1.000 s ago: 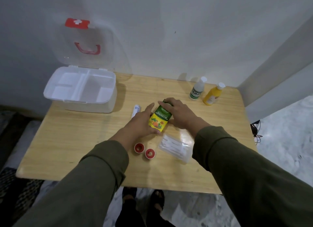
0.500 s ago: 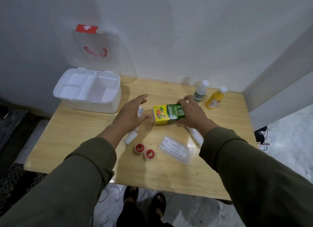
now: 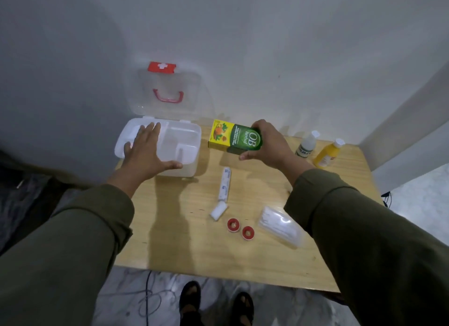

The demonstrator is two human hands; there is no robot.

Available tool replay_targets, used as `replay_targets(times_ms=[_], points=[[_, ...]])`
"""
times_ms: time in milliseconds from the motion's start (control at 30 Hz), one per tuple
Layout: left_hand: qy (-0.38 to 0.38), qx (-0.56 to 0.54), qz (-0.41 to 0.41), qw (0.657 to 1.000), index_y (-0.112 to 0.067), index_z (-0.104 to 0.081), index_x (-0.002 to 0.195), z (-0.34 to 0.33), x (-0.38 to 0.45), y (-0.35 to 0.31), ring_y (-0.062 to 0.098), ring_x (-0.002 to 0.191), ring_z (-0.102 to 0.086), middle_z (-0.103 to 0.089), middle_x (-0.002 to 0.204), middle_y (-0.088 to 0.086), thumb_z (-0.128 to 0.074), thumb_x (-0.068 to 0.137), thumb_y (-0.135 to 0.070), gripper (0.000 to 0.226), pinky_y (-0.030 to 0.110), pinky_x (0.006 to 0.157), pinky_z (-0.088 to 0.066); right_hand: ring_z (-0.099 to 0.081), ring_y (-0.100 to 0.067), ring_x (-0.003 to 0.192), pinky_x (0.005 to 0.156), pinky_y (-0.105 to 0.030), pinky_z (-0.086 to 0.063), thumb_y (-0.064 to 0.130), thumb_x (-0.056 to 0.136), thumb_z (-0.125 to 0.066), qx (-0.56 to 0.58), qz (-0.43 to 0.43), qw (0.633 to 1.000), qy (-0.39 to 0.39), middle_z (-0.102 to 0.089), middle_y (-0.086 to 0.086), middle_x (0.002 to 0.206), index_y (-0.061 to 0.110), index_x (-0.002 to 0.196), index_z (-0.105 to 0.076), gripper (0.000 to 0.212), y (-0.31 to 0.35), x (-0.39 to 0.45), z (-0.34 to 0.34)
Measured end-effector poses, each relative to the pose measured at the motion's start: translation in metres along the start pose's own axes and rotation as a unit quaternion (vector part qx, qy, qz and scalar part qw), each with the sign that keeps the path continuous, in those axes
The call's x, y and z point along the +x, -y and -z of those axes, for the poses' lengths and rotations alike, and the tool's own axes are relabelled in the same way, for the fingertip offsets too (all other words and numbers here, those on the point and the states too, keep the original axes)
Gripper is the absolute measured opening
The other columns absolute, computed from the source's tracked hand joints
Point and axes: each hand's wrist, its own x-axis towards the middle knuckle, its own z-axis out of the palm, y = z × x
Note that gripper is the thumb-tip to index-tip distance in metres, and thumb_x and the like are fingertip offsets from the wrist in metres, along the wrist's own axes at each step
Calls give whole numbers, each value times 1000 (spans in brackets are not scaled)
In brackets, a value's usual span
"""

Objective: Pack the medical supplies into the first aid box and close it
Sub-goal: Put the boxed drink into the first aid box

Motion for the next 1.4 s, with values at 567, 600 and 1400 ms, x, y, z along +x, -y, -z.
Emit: replay_targets(times_ms=[567,600,1400], points=[[113,95,-53,988,-13,11,149,-6,36,67,21,148,12,11,160,4,-42,65,-85,123,58,115,-2,-51,-20,97,77,-27,-40,39,55,-88,-75,22,997,5,-53,-7,112,13,121,-49,80,69,41,-60],[110,92,-54,988,-13,11,149,-7,36,68,21,148,12,11,160,4,-43,65,-85,124,58,115,-2,-51,-20,98,78,-27,-40,42,56,-87,-83,26,996,6,-53,-7,113,14,122,-50,81,72,44,-61],[130,106,-50,985,-13,20,147,-13,39,70,21,147,14,16,160,4,-44,62,-87,129,56,114,9,-44,-29,115,95,-40,-41,26,66,-84,-142,27,989,23,-54,-15,122,35,148,-2,117,109,80,-144]])
